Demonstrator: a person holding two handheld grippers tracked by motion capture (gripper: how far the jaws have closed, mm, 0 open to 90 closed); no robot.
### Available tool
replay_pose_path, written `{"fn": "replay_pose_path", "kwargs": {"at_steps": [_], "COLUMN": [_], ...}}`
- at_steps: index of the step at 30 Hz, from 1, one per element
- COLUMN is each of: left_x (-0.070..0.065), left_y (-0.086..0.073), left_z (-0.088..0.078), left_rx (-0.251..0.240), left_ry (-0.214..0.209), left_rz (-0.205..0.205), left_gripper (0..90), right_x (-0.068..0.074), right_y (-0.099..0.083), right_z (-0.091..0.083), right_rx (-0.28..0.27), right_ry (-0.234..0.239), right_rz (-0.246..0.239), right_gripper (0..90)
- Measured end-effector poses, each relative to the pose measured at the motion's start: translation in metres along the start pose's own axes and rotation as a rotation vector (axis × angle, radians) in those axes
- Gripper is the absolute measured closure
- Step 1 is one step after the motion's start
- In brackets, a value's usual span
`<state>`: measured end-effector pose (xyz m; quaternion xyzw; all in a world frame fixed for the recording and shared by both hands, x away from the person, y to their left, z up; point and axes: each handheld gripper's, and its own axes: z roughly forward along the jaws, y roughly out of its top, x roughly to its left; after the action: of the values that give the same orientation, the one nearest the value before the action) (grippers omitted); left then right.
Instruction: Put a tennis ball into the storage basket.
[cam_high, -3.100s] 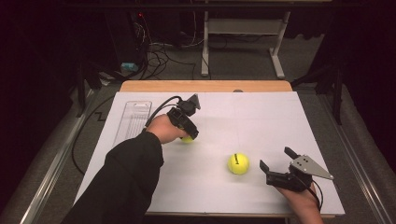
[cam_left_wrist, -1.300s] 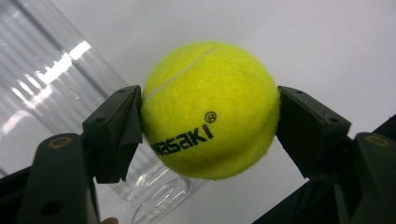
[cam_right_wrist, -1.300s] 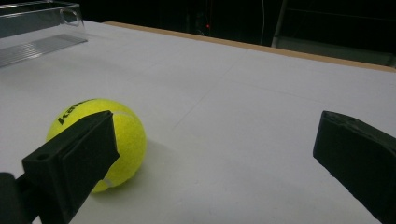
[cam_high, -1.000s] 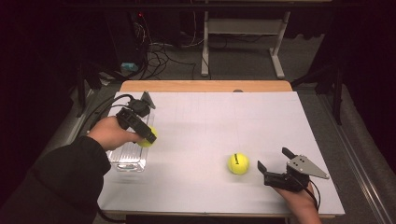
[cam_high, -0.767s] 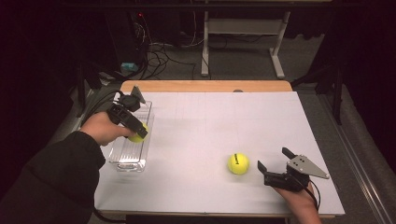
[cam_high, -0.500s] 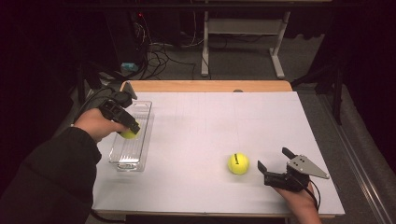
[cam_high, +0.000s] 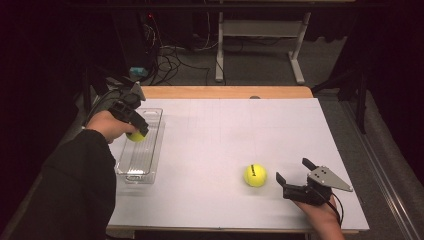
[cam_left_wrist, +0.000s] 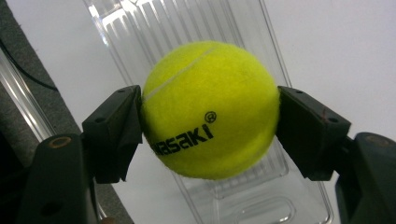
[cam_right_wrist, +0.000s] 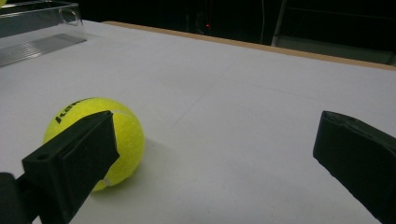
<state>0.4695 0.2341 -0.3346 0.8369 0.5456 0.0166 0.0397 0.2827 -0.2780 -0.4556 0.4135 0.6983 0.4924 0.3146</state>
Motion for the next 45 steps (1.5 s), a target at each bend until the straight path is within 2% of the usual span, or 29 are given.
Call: {"fn": "replay_pose_path", "kwargs": {"at_steps": [7,12,17,18,19,20,22,30,32,36,40,45], "left_x": [-0.007,-0.005,0.0,0.001,0.002,0.001,-0.001,-0.006,-0.008,-0.013,-0.019,-0.036], "left_y": [0.012,0.017,0.017,0.015,0.015,0.014,0.012,0.007,0.007,0.006,0.003,0.001], "left_z": [0.015,0.021,0.02,0.017,0.015,0.013,0.009,0.003,0.004,0.005,0.008,0.017], "left_rx": [0.026,0.03,0.014,-0.006,-0.014,-0.015,-0.02,-0.018,-0.017,-0.01,-0.031,-0.027], "left_ry": [0.011,0.024,0.026,0.015,-0.005,0.001,0.001,0.004,-0.006,0.007,-0.037,-0.028], "left_rz": [0.008,-0.001,-0.026,-0.025,-0.031,-0.024,-0.018,-0.014,-0.007,0.005,0.014,0.064], "left_gripper": [27.0,26.9,26.7,26.8,20.3,2.8,0.5,0.6,0.6,0.6,0.6,0.7], "right_x": [0.001,0.0,0.0,0.0,0.0,0.0,-0.001,0.0,-0.001,-0.002,-0.002,-0.002], "right_y": [0.0,0.0,0.0,0.0,0.0,0.0,0.0,0.001,0.001,0.0,0.001,-0.002], "right_z": [0.001,0.0,0.0,0.0,0.0,0.0,0.0,0.001,0.001,0.003,0.003,0.003], "right_rx": [0.002,-0.001,0.0,0.0,-0.001,-0.001,-0.002,-0.002,0.0,0.003,0.002,0.016], "right_ry": [0.005,0.003,0.002,0.002,0.002,0.001,0.001,-0.003,-0.006,-0.007,-0.012,-0.011], "right_rz": [-0.001,0.003,0.001,0.001,0.004,0.006,0.005,0.006,0.014,0.023,0.019,0.019], "right_gripper": [0.1,0.1,0.1,0.1,0.1,0.1,0.1,0.1,0.1,0.1,0.0,0.1]}}
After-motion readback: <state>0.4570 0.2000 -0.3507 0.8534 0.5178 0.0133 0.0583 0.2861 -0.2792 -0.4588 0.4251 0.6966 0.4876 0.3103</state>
